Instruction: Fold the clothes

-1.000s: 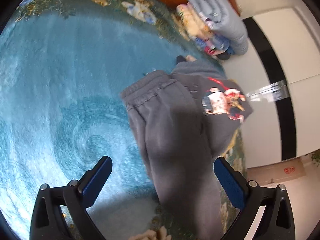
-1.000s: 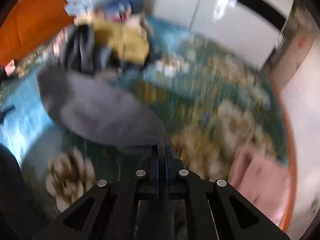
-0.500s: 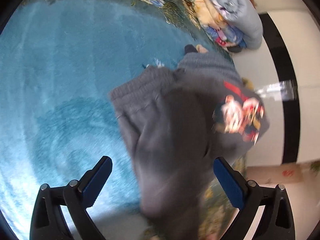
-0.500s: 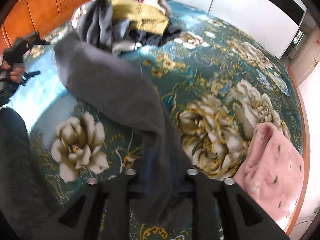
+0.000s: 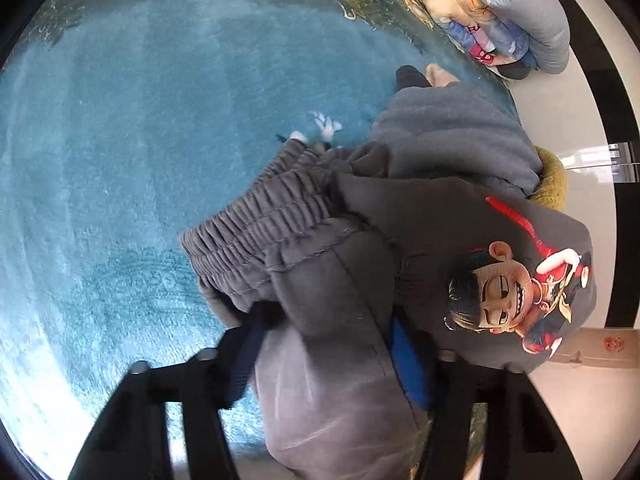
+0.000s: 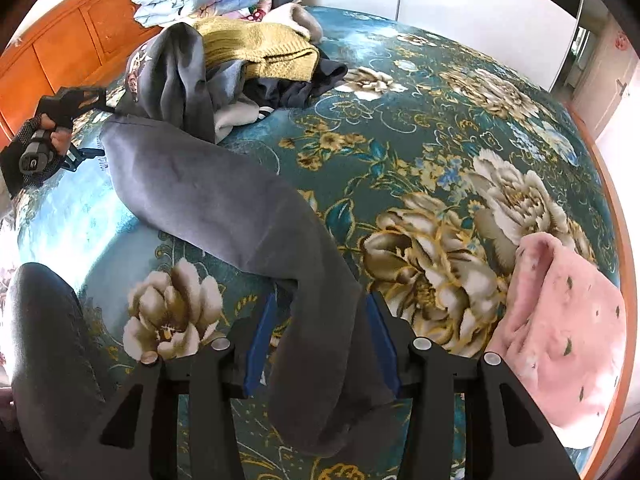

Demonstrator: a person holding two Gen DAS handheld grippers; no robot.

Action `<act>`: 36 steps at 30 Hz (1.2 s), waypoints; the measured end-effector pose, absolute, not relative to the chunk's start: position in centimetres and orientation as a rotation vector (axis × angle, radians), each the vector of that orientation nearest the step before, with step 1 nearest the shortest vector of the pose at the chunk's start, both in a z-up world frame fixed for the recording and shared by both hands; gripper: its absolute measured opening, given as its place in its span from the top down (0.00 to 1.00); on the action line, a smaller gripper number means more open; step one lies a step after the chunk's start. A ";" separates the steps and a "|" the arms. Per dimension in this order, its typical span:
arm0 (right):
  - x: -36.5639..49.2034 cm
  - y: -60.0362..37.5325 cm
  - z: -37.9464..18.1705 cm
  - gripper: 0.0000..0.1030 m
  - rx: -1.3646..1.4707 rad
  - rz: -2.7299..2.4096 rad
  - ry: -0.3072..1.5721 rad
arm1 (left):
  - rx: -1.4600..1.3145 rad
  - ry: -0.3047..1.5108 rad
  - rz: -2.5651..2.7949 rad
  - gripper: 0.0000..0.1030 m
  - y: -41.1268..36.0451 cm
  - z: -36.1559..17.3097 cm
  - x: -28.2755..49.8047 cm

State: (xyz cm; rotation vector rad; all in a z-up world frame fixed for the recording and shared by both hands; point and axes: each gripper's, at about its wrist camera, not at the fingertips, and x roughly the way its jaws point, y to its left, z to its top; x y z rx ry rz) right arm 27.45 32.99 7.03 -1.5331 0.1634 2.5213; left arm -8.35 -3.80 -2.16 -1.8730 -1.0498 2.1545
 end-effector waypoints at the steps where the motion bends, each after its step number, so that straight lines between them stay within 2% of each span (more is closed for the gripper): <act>1: 27.3 33.0 6.9 0.53 -1.535 2.520 0.174 | -1.867 -1.054 2.154 0.58 -4.3 -2.2 -8.1; 3: 27.0 33.0 6.9 0.53 -1.535 2.529 0.196 | -1.868 -1.039 2.154 0.70 -5.3 -2.2 -7.4; 5: 26.5 32.6 7.0 0.53 -1.526 2.552 0.216 | -1.844 -1.036 2.146 0.76 -6.6 -1.9 -6.6; 7: 26.1 32.1 7.2 0.53 -1.512 2.579 0.245 | -1.806 -1.044 2.136 0.88 -8.3 -1.6 -5.6; 12: 25.4 31.0 7.3 0.53 -1.505 2.623 0.323 | -1.738 -1.030 2.190 0.88 -14.1 -0.9 -2.9; 19: 25.7 30.3 6.8 0.53 -1.522 2.621 0.425 | -1.803 -1.105 2.260 0.88 -22.2 -4.1 1.2; 26: 26.4 33.7 6.3 0.52 -1.448 2.487 0.788 | -1.828 -1.100 2.233 0.88 -22.8 -6.4 2.6; 28: 26.5 35.1 5.6 0.47 -1.427 2.409 0.927 | -1.827 -1.112 2.213 0.88 -23.2 -6.4 2.7; 31: 26.0 35.7 4.8 0.42 -1.450 2.372 1.005 | -1.836 -1.121 2.188 0.85 -23.4 -6.8 2.7; 32: 25.8 35.8 4.5 0.42 -1.460 2.361 1.022 | -1.832 -1.140 2.174 0.85 -23.5 -6.9 2.7; 36: 25.4 34.3 3.1 0.42 -1.617 2.385 0.869 | -1.815 -1.204 2.134 0.81 -23.8 -7.4 2.5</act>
